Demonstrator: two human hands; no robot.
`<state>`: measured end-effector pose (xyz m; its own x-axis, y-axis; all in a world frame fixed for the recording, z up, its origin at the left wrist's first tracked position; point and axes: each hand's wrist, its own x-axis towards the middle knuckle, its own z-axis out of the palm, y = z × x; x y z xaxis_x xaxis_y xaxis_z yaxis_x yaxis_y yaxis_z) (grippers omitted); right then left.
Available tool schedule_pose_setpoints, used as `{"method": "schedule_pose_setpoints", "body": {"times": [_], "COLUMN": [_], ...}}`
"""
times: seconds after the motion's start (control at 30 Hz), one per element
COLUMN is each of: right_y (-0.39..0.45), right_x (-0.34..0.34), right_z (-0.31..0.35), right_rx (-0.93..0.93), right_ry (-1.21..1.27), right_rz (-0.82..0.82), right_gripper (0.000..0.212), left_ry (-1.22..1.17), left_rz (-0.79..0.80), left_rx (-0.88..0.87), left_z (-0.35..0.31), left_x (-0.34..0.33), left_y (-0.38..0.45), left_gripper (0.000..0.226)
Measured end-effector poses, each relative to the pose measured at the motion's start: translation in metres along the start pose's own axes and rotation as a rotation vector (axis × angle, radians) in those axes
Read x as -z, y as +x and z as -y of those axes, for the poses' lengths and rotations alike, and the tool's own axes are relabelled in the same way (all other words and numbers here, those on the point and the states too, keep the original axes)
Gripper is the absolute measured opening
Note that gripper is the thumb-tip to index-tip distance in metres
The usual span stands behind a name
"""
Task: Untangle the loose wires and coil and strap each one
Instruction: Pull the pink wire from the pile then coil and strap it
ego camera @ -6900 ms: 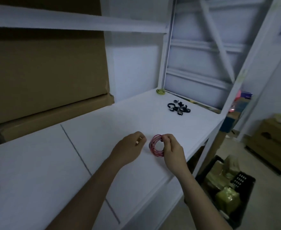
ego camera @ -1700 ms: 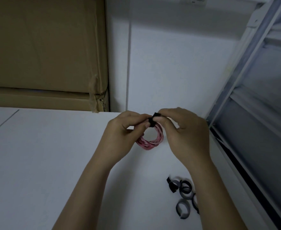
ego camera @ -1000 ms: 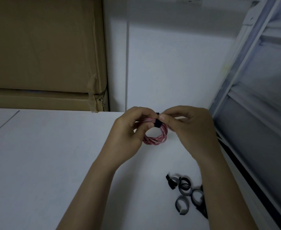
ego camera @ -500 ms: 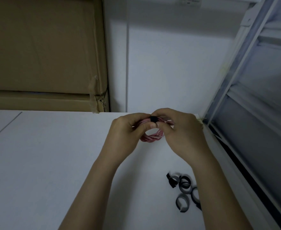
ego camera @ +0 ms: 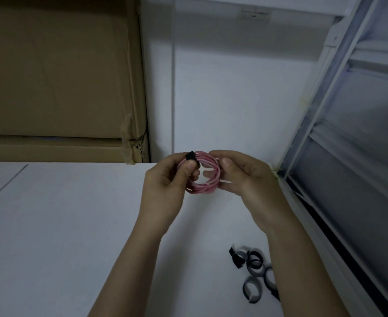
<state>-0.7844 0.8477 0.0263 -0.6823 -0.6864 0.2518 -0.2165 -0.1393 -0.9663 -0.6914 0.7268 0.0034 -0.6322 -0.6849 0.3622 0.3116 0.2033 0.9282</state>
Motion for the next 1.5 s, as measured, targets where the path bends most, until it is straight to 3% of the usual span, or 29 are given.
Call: {"method": "schedule_pose_setpoints", "body": {"times": [0.1, 0.2, 0.27, 0.5, 0.67, 0.9, 1.07, 1.3, 1.5], "right_y": [-0.001, 0.0, 0.0, -0.002, -0.001, 0.001, -0.002, -0.002, -0.001], "right_x": [0.004, 0.004, 0.005, 0.017, 0.013, 0.001, -0.006, -0.009, -0.011], "right_z": [0.001, 0.0, -0.001, 0.003, 0.003, 0.002, 0.001, -0.002, -0.005], "right_rx": [-0.071, -0.052, -0.026, -0.022, 0.004, -0.068, -0.019, -0.026, 0.106], "right_ry": [0.149, 0.08, -0.002, 0.032, 0.031, 0.259, 0.13, 0.085, -0.003], "right_rz": [0.035, -0.004, -0.036, 0.01, -0.059, -0.008, 0.007, -0.052, -0.059], "right_gripper": [0.021, 0.019, 0.019, 0.023, 0.022, 0.008, 0.028, 0.021, 0.029], "left_ry": [-0.155, -0.26, -0.265, -0.213, -0.242, -0.064, 0.012, -0.006, -0.111], "left_rz": [-0.008, -0.008, -0.01, 0.057, 0.102, 0.007, -0.045, -0.009, 0.105], "left_rx": [0.07, 0.112, 0.124, 0.116, 0.151, -0.003, -0.109, -0.02, 0.113], "left_z": [-0.002, -0.003, -0.003, -0.002, 0.0, 0.0, 0.0, 0.003, 0.001], "left_x": [-0.001, -0.001, -0.001, -0.002, -0.001, -0.004, -0.002, -0.003, 0.006], "left_y": [0.001, 0.002, 0.002, 0.0, 0.001, 0.0, -0.001, 0.0, 0.002], "left_gripper": [0.018, 0.015, 0.015, 0.018, 0.015, 0.017, 0.02, 0.019, 0.015]}}
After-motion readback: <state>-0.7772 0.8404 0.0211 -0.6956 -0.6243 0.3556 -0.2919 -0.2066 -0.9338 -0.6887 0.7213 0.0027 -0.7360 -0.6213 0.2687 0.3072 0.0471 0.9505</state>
